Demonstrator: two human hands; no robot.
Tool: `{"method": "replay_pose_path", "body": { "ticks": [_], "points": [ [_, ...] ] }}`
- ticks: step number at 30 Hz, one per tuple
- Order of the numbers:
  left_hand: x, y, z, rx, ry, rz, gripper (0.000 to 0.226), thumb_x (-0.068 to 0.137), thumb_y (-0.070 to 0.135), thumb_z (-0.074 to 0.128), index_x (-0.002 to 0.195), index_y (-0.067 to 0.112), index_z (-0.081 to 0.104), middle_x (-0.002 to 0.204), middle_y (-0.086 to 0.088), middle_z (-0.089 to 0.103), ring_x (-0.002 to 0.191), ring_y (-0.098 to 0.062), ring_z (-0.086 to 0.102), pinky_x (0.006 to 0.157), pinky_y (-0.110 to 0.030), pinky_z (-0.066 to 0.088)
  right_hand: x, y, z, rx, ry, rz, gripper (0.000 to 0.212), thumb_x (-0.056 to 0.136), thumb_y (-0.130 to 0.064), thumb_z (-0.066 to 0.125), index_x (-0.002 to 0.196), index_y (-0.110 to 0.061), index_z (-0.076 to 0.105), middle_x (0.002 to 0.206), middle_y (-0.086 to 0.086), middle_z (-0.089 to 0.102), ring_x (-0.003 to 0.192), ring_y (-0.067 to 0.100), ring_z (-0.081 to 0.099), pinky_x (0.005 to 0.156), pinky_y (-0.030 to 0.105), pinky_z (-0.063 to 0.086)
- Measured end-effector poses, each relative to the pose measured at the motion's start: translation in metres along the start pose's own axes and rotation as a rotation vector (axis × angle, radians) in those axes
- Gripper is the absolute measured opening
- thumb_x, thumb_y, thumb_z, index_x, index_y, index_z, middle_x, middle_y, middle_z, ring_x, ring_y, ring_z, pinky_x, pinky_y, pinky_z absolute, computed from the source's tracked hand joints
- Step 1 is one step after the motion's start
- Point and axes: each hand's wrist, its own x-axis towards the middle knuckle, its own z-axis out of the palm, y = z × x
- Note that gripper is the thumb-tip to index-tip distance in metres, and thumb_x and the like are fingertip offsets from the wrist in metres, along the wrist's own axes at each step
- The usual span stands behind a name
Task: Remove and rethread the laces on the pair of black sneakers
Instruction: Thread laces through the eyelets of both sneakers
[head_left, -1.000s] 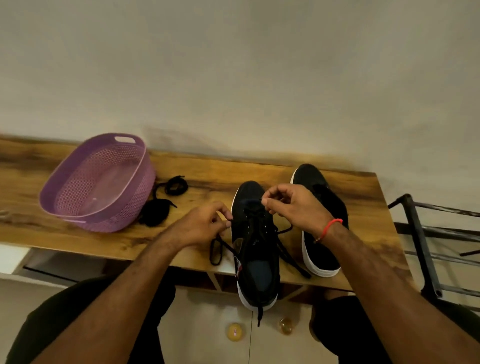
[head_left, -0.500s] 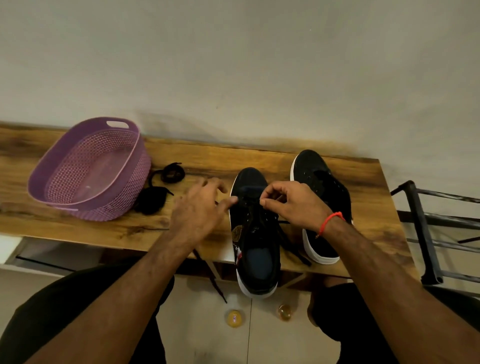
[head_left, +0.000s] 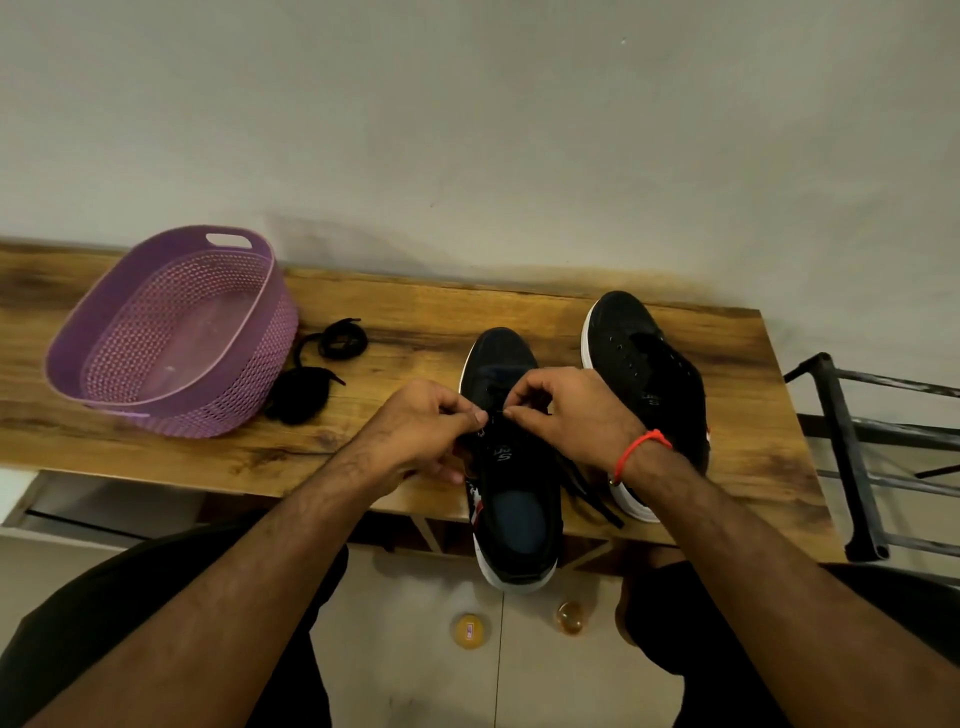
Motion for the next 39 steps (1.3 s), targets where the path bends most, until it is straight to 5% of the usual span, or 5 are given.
{"method": "replay_pose_path", "body": {
  "ticks": [27, 32, 35, 37, 39],
  "points": [
    [0.01, -0.01, -0.004, -0.035, -0.015, -0.057, 0.017, 0.103, 0.032, 0.056, 0.098, 0.019, 0.066, 0.1, -0.001, 0.068, 0.078, -0.012, 0.064, 0.06, -0.031, 0.054, -0.004, -0.016, 0.008, -0.23, -0.027, -0.025, 0.022, 0.094, -0.044, 0.048, 0.11, -0.037, 0.063, 0.107, -0.01, 0.06, 0.106, 0.015, 0.048, 0.1, 0.048, 0.041],
    [0.015, 0.009, -0.053, -0.625, 0.115, -0.022, 0.035, 0.11, 0.029, 0.036, 0.122, 0.004, 0.057, 0.106, -0.012, 0.075, 0.096, -0.028, 0.075, 0.075, -0.046, 0.062, -0.005, -0.018, 0.009, -0.299, -0.066, 0.024, 0.033, 0.092, -0.065, 0.045, 0.108, -0.04, 0.058, 0.103, -0.012, 0.05, 0.109, 0.016, 0.045, 0.103, 0.047, 0.038],
    [0.016, 0.017, -0.072, -1.154, 0.182, 0.1, 0.036, 0.111, 0.027, 0.031, 0.088, 0.013, 0.054, 0.06, 0.001, 0.06, 0.055, -0.012, 0.064, 0.062, -0.033, 0.06, -0.005, -0.02, 0.011, -0.293, -0.055, 0.041, 0.026, 0.091, -0.059, 0.049, 0.108, -0.04, 0.057, 0.106, -0.01, 0.047, 0.115, 0.019, 0.042, 0.106, 0.048, 0.035],
    [0.011, 0.017, -0.066, -0.911, 0.268, 0.196, 0.022, 0.11, 0.023, 0.038, 0.092, 0.02, 0.051, 0.058, 0.007, 0.044, 0.044, -0.003, 0.044, 0.043, -0.019, 0.041, -0.005, -0.022, 0.011, -0.298, -0.041, 0.047, 0.024, 0.091, -0.055, 0.051, 0.108, -0.04, 0.058, 0.111, -0.007, 0.047, 0.118, 0.021, 0.04, 0.106, 0.047, 0.034],
    [0.008, 0.01, -0.052, -0.058, 0.303, 0.34, 0.015, 0.106, 0.034, 0.05, 0.103, 0.026, 0.061, 0.073, 0.01, 0.054, 0.059, 0.001, 0.051, 0.051, -0.018, 0.04, -0.005, -0.023, 0.012, -0.307, -0.038, 0.056, 0.023, 0.091, -0.053, 0.052, 0.108, -0.039, 0.059, 0.114, -0.005, 0.045, 0.118, 0.021, 0.038, 0.106, 0.047, 0.033]
  ]
}}
